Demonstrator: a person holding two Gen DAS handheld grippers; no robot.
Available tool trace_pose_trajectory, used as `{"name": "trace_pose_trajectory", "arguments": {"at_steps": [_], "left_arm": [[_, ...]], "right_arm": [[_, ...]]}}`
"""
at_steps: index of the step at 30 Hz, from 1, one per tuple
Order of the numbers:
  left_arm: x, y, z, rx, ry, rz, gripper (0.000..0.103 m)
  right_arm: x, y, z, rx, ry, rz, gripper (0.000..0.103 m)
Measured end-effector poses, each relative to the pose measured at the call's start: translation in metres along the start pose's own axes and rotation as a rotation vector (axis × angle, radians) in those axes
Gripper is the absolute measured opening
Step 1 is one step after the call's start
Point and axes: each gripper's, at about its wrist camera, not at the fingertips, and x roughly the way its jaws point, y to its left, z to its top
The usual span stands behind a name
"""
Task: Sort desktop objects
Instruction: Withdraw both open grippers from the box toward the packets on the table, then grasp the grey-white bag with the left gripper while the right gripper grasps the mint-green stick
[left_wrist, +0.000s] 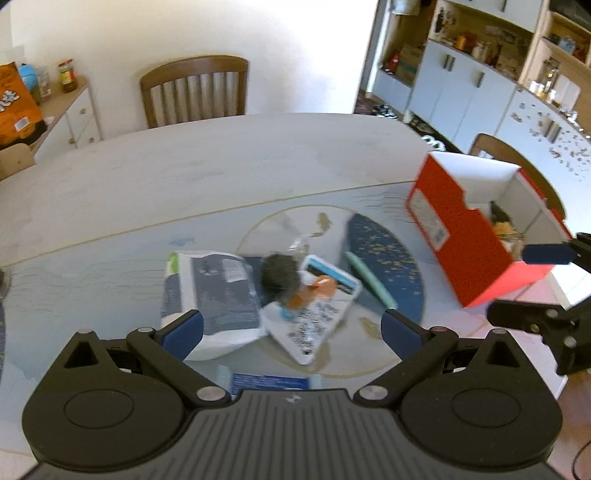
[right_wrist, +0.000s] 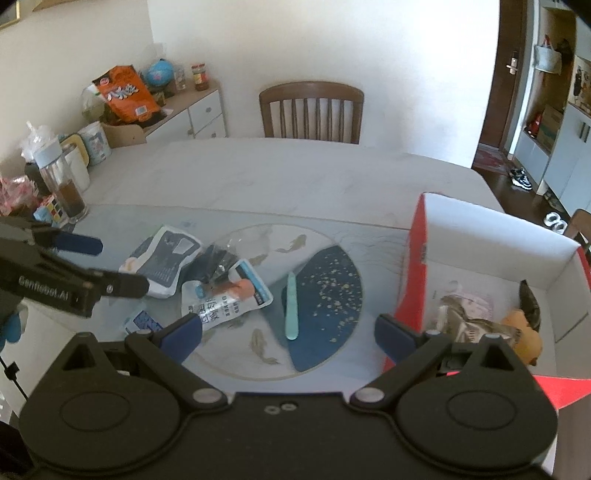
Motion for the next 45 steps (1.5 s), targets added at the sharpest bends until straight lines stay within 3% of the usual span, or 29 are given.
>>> {"name": "trace_pose_trajectory", "arguments": {"at_steps": [26,30,39,45], "left_arm": [[0.1,0.046,0.011,0.03,0.082,0.194,0.103],[0.11,0.046,0.01,0.03,0.1,0.187,0.103],[0.123,0.057,0.013,-0.016,0.113,0.156,0.103],[0.128,0.065,0.012,-0.065,0.12,0.139,0.103]], "right_arm": [[0.1,0.015,-0.004,-0.061,0.105,-0.034,0.093],[0.118,0.011,-0.003,-0.062,0.124,-0.054,0.09],[0.144,0.005,-0.005,-0.065,0.162,-0.073,0.066],[0.15,0.004,-0.004,-0.061,0.164,-0.074,0.058]]}}
